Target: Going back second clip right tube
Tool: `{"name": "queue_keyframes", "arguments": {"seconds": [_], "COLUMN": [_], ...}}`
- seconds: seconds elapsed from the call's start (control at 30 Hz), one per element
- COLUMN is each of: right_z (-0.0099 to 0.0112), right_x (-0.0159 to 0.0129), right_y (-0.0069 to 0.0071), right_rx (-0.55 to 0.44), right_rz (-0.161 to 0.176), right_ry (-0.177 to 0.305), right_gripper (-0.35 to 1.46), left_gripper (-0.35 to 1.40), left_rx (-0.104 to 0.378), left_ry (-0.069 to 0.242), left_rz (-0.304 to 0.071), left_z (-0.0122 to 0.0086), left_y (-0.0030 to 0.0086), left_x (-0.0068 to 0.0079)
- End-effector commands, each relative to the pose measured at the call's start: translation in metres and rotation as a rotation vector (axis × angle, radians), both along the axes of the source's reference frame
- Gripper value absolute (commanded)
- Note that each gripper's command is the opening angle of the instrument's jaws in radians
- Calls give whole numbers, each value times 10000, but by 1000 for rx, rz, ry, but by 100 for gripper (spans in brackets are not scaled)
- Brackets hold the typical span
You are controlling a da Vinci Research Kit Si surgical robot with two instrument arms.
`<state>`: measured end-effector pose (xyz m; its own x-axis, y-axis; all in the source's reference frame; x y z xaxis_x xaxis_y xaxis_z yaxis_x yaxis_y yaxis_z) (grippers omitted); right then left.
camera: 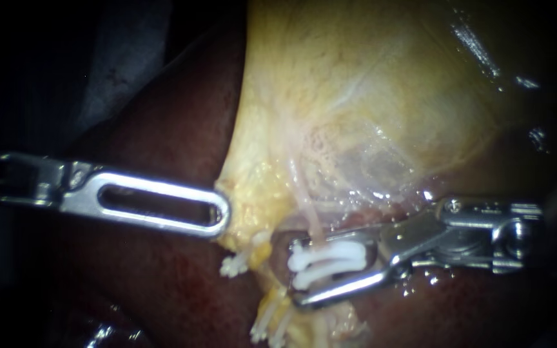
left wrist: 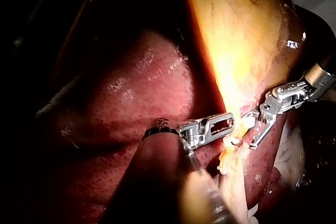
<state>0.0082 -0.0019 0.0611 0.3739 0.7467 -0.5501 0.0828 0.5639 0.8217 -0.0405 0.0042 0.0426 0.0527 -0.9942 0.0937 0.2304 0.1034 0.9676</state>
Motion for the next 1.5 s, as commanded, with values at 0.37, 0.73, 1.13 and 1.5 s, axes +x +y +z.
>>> {"name": "queue_keyframes", "arguments": {"seconds": [0.37,0.73,1.13,1.5], "right_z": [4,3,7,10], "right_x": [6,10,7,-9], "right_y": [-10,-21,-14,4], "right_rx": [-3,-29,-175,-201], "right_rz": [-12,-58,-95,-74], "right_ry": [4,96,162,162], "right_gripper": [56,56,53,54], "left_gripper": [-35,-35,-35,-35], "left_rx": [0,0,0,-1], "left_ry": [1,1,1,1], "left_rz": [0,0,0,0], "left_z": [1,1,1,1], "left_y": [0,0,0,0], "left_x": [0,-1,-1,-1]}}
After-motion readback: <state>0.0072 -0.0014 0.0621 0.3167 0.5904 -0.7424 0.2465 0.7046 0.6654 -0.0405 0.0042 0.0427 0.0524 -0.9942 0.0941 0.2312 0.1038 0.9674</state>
